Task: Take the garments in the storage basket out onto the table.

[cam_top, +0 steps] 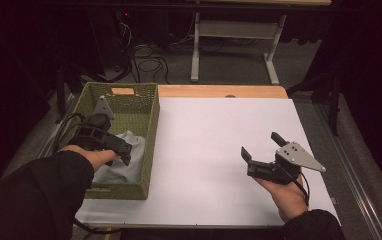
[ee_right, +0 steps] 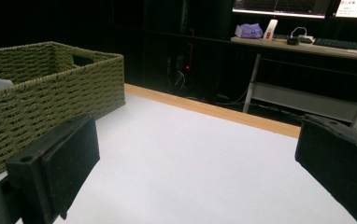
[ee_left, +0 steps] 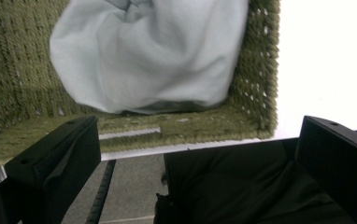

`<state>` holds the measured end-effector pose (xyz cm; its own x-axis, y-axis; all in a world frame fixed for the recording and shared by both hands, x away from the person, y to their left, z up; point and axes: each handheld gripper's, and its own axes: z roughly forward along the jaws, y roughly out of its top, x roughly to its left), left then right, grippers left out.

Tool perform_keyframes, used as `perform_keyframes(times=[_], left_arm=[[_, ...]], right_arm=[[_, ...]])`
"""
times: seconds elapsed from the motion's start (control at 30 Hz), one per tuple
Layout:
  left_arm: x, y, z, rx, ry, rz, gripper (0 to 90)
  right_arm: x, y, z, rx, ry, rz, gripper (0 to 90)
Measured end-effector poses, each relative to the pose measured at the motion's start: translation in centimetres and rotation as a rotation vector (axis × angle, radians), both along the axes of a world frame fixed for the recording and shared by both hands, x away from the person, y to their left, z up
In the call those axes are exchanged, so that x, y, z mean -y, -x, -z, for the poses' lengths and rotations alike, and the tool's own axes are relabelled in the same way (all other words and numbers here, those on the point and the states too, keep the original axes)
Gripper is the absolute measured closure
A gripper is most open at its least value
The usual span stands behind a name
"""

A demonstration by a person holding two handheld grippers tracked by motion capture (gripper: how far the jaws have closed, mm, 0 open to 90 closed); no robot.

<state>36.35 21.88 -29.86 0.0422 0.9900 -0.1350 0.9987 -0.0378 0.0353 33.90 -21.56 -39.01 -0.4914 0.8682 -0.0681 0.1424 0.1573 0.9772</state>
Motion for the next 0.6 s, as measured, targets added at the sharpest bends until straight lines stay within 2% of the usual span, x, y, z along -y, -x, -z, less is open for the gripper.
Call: perform_keyframes(times=[0.2, 0.33, 0.43, 0.6], left_arm=[[-1.3, -0.2, 0.8, 0.014, 0.011, 0.005, 0.6], [-1.8, -0.3, 1.3, 0.018, -0.007, 0.003, 0.6], [-2.0, -0.5, 1.6, 0.024, -0.030, 0.006, 0.6], [-1.7, -1.1, 1.8, 0.052, -0.028, 0.034, 0.5]], right_arm=[[-0.3, 0.0, 0.3, -0.005, 0.008, -0.003, 0.7], [-0.3, 0.0, 0.4, -0.007, 0.022, -0.006, 0.7], [-0.2, 0.2, 0.5, -0.006, 0.030, -0.003, 0.7], [-0.1, 0.5, 0.3, -0.002, 0.033, 0.002, 0.7]])
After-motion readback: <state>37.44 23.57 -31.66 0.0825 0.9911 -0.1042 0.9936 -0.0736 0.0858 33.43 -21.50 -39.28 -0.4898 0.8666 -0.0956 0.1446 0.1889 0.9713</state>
